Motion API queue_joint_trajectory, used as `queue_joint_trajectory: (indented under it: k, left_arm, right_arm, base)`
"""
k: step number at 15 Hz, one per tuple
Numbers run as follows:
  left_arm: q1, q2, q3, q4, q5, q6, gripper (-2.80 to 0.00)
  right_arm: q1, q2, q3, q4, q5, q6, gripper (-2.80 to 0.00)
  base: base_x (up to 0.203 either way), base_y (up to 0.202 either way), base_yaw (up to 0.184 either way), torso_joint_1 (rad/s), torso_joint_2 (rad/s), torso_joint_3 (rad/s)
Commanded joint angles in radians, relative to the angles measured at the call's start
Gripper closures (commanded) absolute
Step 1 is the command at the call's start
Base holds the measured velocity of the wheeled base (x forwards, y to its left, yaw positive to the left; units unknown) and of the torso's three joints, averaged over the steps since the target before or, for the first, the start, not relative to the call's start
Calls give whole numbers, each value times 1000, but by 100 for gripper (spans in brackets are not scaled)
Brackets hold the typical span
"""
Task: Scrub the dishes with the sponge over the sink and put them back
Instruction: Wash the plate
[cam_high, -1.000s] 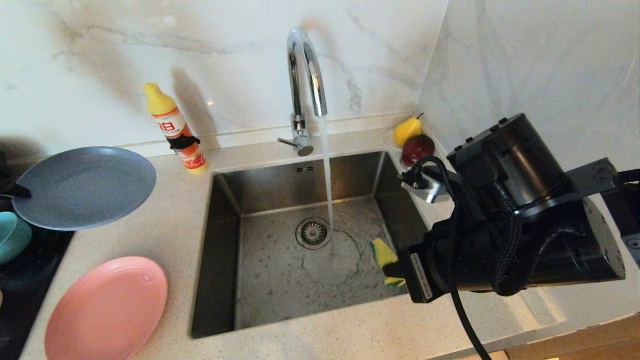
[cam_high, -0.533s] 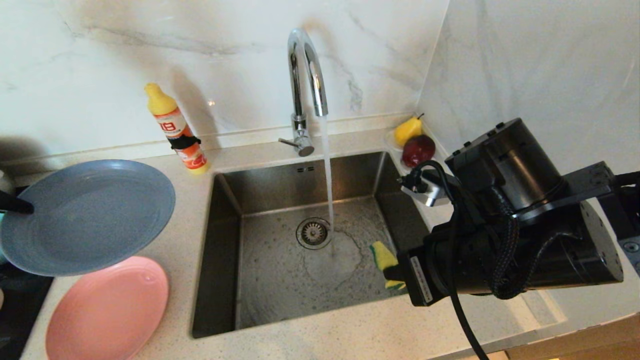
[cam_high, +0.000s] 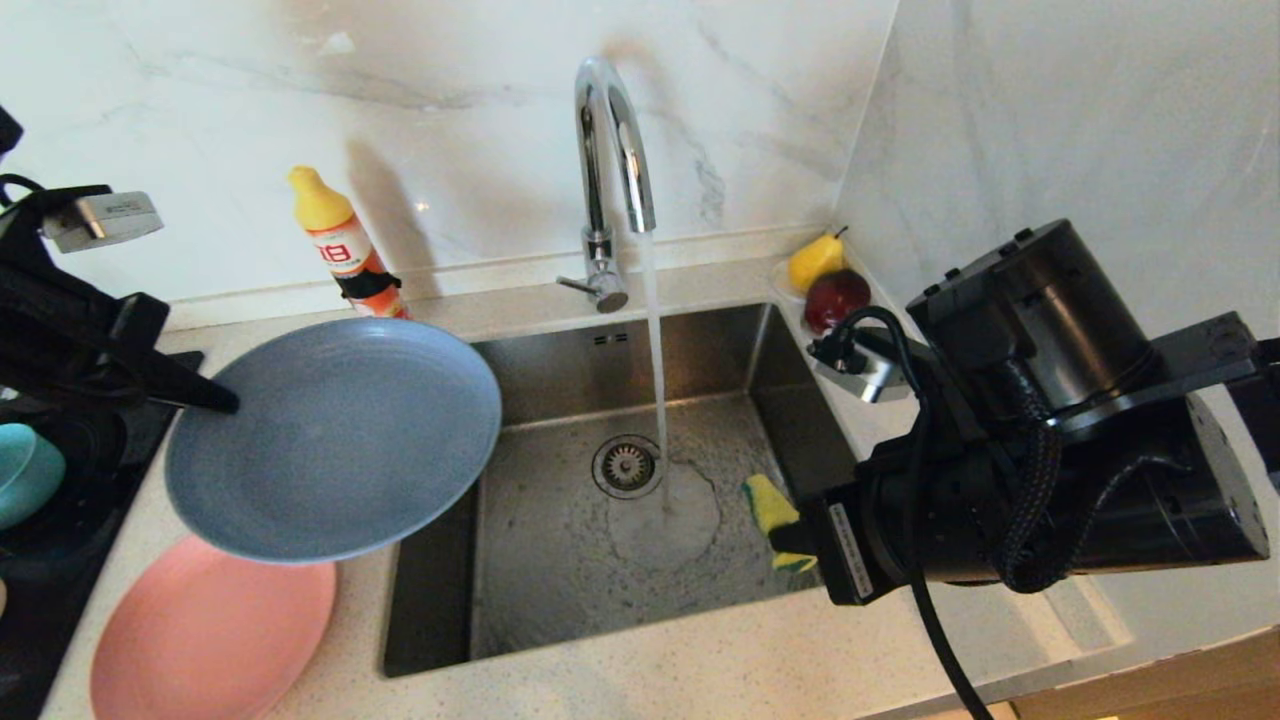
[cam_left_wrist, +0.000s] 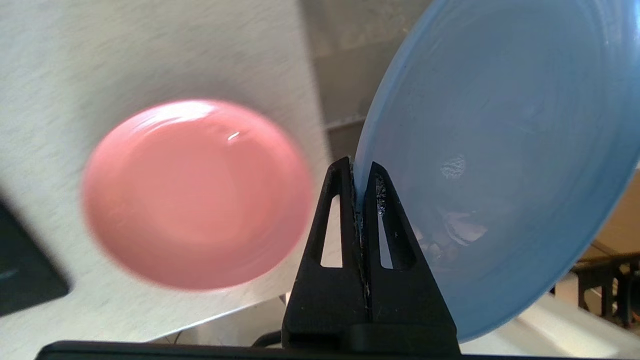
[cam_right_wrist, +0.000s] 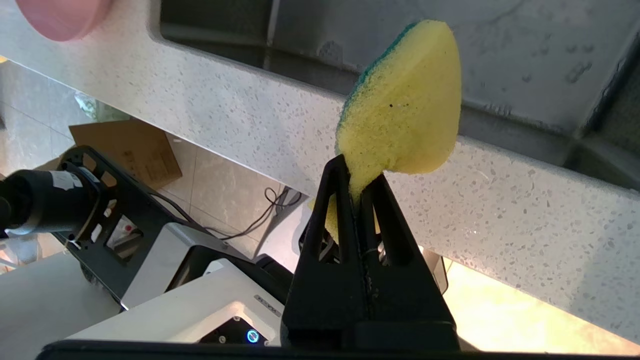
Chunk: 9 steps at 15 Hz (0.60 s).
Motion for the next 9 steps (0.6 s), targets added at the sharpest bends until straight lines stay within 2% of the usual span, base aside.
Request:
queue_joint_trajectory:
  k: [1,3,6,9]
  left_arm:
    - [-152,27,5,-49,70,-86,0]
    - [-260,59,6,-100,129,-187,0]
    - [-371,91,30,-271,155,-366,0]
    - [-429,111,98,-414,189,-404,0]
  right_arm:
    - [4,-16,-4,2,-1,-1,0]
    - [3,-24,0,3,-1,2,0]
    - [1,-32,0,3,-1,2,0]
    - [4,-54,0,5,1,1,0]
  base:
    - [0,0,0,0,0,0]
    - [0,0,0,0,0,0]
    - [0,0,0,0,0,0]
    - [0,0,0,0,0,0]
